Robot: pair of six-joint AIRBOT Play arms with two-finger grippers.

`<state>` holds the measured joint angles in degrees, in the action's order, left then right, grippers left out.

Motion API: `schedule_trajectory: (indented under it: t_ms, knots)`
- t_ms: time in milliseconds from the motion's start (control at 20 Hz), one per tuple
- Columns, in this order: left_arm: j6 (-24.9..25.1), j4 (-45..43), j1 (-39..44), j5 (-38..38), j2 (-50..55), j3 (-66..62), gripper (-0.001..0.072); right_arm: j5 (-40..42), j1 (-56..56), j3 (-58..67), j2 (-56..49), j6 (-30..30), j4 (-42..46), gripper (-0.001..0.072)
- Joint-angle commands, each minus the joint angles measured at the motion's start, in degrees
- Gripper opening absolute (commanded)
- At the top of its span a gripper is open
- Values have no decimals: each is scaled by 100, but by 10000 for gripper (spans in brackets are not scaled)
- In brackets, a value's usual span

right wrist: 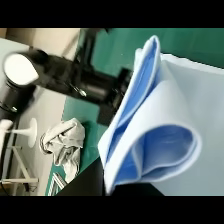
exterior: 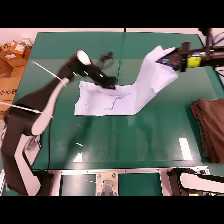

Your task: Fold the shirts.

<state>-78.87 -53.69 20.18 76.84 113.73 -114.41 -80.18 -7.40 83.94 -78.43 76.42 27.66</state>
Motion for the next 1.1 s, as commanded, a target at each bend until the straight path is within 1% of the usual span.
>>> schedule_trajectory:
  t_ms: [0, 150, 250, 350, 400, 450, 500, 550, 700, 750, 800, 850, 950, 1000, 1050]
  knots:
    - [-804, -1436, -931, 1580, -138, -837, 21, 1432, 1143, -214, -31, 120, -4, 17]
    - [-831, -1818, -1655, 1574, -341, -761, 21, 2938, 2376, -424, -450, 118, -4, 18]
    - [-831, -1836, -2057, 1574, -407, -723, 21, 4037, 3259, -417, -1075, 116, -87, 17]
    - [-828, -1829, -2389, 1587, -417, -723, 21, 5178, 4000, -339, -1832, 66, -404, 18]
    - [-826, -1829, -2509, 1604, -417, -719, 21, 5628, 4352, -192, -2277, -20, -643, 46]
    - [-815, -1829, -2608, 1641, -417, -719, 21, 5733, 4610, 55, -2717, -55, -833, 307]
    - [-811, -1832, -2675, 1692, -417, -719, 21, 5665, 4750, 330, -3067, -57, -861, 548]
    - [-809, -1832, -2734, 1749, -417, -719, 21, 5410, 4784, 557, -3296, -57, -859, 559]
    - [-767, -1834, -2776, 1851, -417, -719, 20, 4402, 4395, 684, -3285, -57, -765, 550]
    - [-769, -1834, -2774, 1818, -417, -719, 21, 4002, 4124, 684, -3193, -57, -654, 448]
    - [-772, -1825, -2769, 1818, -417, -719, 21, 3591, 3832, 684, -3106, -57, -597, 151]
    - [-772, -1827, -2769, 1821, -417, -719, 21, 3123, 3491, 684, -3018, -72, -597, 17]
    - [-774, -1827, -2769, 1818, -415, -719, 21, 2354, 2826, 645, -2813, -361, -595, 17]
    - [-778, -1829, -2769, 1821, -415, -719, 21, 2166, 2527, 533, -2653, -361, -544, 17]
    - [-789, -1829, -2769, 1821, -415, -719, 20, 2142, 2201, 278, -2400, -358, -358, 17]
